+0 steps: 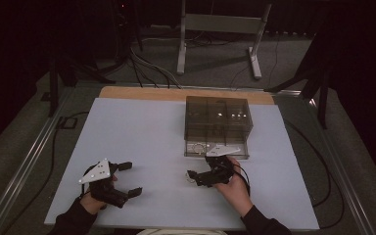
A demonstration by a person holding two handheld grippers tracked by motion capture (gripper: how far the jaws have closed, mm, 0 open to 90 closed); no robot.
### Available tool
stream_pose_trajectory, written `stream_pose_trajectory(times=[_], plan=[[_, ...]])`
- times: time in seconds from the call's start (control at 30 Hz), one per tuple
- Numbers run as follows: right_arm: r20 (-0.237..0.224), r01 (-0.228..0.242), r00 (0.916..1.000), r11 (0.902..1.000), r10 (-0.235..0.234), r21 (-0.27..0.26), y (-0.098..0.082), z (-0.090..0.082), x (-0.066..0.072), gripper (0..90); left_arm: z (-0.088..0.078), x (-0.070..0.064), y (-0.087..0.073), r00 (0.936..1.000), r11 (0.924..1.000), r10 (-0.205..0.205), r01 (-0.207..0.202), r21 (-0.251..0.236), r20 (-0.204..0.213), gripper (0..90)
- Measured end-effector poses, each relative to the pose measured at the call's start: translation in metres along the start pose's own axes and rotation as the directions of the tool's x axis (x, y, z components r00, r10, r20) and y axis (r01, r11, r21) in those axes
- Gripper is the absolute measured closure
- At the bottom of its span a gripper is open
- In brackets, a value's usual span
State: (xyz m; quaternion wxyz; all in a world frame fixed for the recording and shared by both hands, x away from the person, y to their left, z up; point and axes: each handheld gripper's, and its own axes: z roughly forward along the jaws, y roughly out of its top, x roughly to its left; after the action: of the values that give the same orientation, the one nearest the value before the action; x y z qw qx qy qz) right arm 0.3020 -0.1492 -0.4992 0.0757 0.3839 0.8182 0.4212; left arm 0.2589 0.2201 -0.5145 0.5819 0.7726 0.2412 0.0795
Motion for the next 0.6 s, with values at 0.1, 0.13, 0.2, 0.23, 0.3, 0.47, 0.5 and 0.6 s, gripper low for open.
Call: stream_pose_trajectory(times=[0.1,0.13,0.2,0.23,0.3,0.47,0.5,0.6], plan=[[0.031,-0.030,0.9991,0.9995,0.031,-0.007,-0.005,0.002,0.004,12.6,0.000,0.000,0.000,1.0000,1.0000,-0.003,0.003,-0.005,0.000,0.6],[0.044,-0.040,0.9982,0.9992,0.041,-0.008,-0.007,0.002,0.006,13.0,0.000,0.000,0.000,1.0000,1.0000,-0.001,0.001,-0.002,-0.001,0.6],[0.065,-0.054,0.9965,0.9986,0.053,0.004,-0.010,0.004,0.008,16.1,0.000,0.000,0.000,1.0000,1.0000,0.002,-0.002,0.000,0.000,0.6],[0.070,-0.055,0.9961,0.9984,0.054,0.011,-0.011,0.005,0.009,17.8,0.000,0.000,0.000,1.0000,1.0000,0.003,-0.003,-0.002,-0.001,0.6],[0.086,-0.075,0.9935,0.9972,0.074,0.006,-0.015,0.005,0.009,26.2,-0.001,0.000,0.000,1.0000,1.0000,0.002,-0.002,-0.004,-0.001,0.6],[0.133,-0.110,0.9851,0.9939,0.109,-0.001,-0.021,0.007,0.010,44.2,-0.001,0.000,0.000,1.0000,1.0000,0.004,-0.004,-0.002,-0.002,0.6],[0.144,-0.107,0.9840,0.9943,0.106,0.000,-0.022,0.007,0.010,47.8,-0.001,0.000,0.000,1.0000,1.0000,0.004,-0.005,-0.002,-0.002,0.6],[0.159,-0.108,0.9817,0.9942,0.105,0.009,-0.023,0.010,0.011,54.6,-0.001,0.000,0.000,1.0000,1.0000,0.005,-0.005,-0.001,-0.003,0.6]])
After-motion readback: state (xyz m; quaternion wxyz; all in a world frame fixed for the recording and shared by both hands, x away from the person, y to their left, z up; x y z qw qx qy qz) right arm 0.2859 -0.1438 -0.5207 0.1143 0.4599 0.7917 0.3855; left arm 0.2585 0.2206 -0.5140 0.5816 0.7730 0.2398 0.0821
